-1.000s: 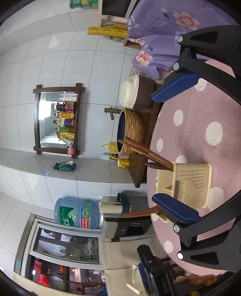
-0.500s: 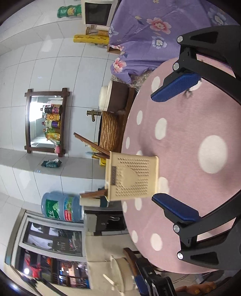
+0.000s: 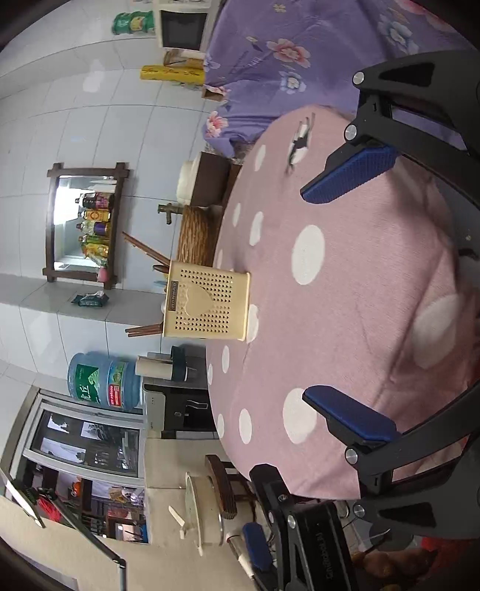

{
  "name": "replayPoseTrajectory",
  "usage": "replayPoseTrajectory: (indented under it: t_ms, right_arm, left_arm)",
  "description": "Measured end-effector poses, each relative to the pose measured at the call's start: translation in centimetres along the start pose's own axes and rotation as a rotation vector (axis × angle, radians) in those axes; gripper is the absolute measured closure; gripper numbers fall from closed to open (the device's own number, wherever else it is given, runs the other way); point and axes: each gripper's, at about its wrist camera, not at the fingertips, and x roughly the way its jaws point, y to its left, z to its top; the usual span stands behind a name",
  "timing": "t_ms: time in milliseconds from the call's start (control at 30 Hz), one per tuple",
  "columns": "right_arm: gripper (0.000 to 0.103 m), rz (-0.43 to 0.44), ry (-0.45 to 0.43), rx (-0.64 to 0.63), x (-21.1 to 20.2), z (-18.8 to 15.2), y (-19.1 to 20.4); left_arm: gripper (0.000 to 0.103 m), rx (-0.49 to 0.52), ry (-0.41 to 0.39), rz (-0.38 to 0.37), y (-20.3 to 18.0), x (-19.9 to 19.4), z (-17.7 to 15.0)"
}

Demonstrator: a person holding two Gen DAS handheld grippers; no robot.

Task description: Organize utensils

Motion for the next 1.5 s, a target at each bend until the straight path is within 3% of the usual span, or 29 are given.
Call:
replayPoseTrajectory:
  t_ms: [467, 1500]
  right_arm:
    - [0.006, -0.026, 0.003, 0.094, -1.8, -0.9, -1.6]
    - [0.006, 0.003, 0.011, 0.093, -1.7, -1.3, -1.7]
  left_arm:
    - [0.005, -0.061, -0.025, 0.032, 1.1, -1.7, -1.0]
    - [0.005, -0.073, -0.017, 0.036, 1.1, -2.0, -1.7]
